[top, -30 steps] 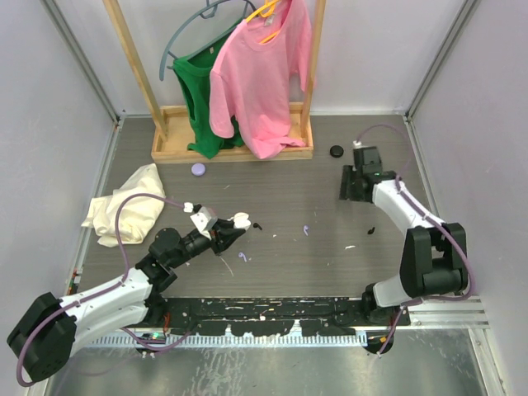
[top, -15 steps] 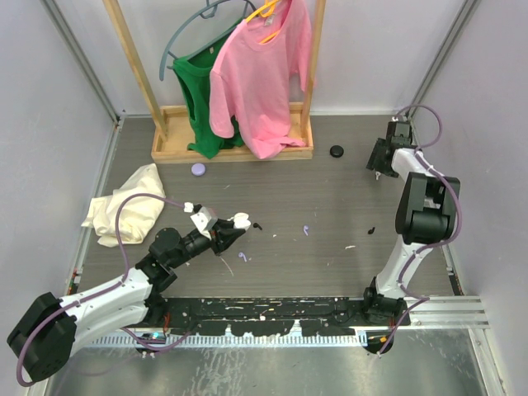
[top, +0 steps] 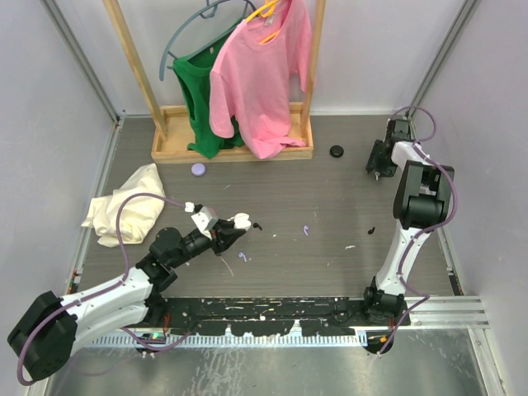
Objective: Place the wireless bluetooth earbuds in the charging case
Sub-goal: Pick up the earbud from the center of the board.
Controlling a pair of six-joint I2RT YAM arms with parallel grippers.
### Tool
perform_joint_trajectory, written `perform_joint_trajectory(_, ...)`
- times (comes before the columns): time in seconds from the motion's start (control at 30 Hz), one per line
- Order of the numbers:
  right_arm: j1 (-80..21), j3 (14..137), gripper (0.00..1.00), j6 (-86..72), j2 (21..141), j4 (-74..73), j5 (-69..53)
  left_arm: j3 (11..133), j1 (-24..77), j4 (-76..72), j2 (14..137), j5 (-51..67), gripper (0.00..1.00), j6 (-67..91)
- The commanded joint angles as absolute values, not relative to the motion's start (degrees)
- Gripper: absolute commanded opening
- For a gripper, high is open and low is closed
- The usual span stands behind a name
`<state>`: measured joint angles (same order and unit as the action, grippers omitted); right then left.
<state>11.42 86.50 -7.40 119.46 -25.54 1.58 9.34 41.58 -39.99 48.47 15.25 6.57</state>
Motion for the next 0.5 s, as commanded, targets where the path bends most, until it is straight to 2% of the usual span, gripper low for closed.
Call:
perform_joint_trajectory(0.0, 12.15, 88.82, 0.49, -6.41, 119.89, -26.3, 0.0, 11.86, 41.8, -42.86, 48.72, 16.01, 0.0, 5.69)
perform_joint_trajectory(0.47, 12.7, 89.12, 0.35, -4.9, 122.05, -28.04, 0.76, 12.02, 41.83, -42.78, 48.96, 16.35, 0.0, 5.71)
